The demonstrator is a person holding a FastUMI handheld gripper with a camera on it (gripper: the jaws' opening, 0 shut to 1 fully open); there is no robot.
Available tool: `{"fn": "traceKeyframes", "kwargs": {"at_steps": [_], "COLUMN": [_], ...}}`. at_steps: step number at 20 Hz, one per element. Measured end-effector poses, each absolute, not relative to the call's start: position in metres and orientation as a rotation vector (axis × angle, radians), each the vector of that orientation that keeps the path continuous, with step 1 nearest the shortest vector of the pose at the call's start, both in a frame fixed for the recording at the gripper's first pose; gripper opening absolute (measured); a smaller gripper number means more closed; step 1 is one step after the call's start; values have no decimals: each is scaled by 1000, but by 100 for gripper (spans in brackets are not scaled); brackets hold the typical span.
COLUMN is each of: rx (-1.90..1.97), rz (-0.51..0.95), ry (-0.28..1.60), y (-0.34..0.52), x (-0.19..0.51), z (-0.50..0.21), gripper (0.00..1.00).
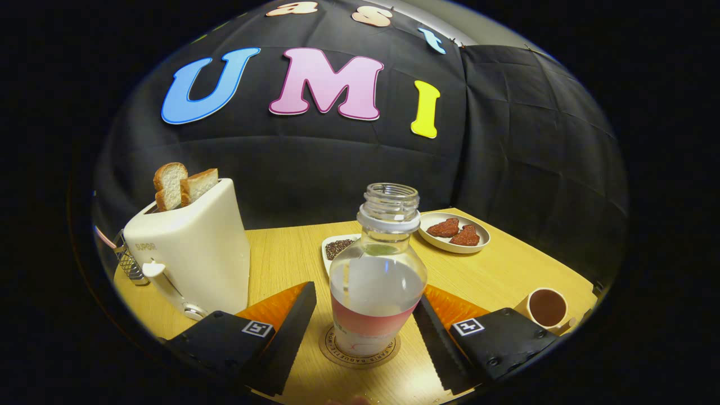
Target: Take the bottle from table, then pour the juice into the cup, finally place the bottle on the coaster
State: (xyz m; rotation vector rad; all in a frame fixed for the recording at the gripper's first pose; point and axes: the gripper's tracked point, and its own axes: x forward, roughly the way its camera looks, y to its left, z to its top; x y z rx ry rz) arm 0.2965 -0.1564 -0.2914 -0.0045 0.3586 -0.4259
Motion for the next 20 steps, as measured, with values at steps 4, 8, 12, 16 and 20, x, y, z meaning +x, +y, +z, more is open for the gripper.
{"fn": "traceKeyframes", "kwargs": {"at_steps": [4, 8, 12, 16, 20], "rx": [-40, -54, -53, -43, -97], "rz": [-401, -394, -356, -285, -140], "ry": [362, 344, 279, 229, 158], "y": [-151, -149, -142, -129, -104], "x": [277, 246, 207, 158, 113], "z": [-280, -254, -205, -150, -84], "gripper": [98, 98, 97, 97, 97]}}
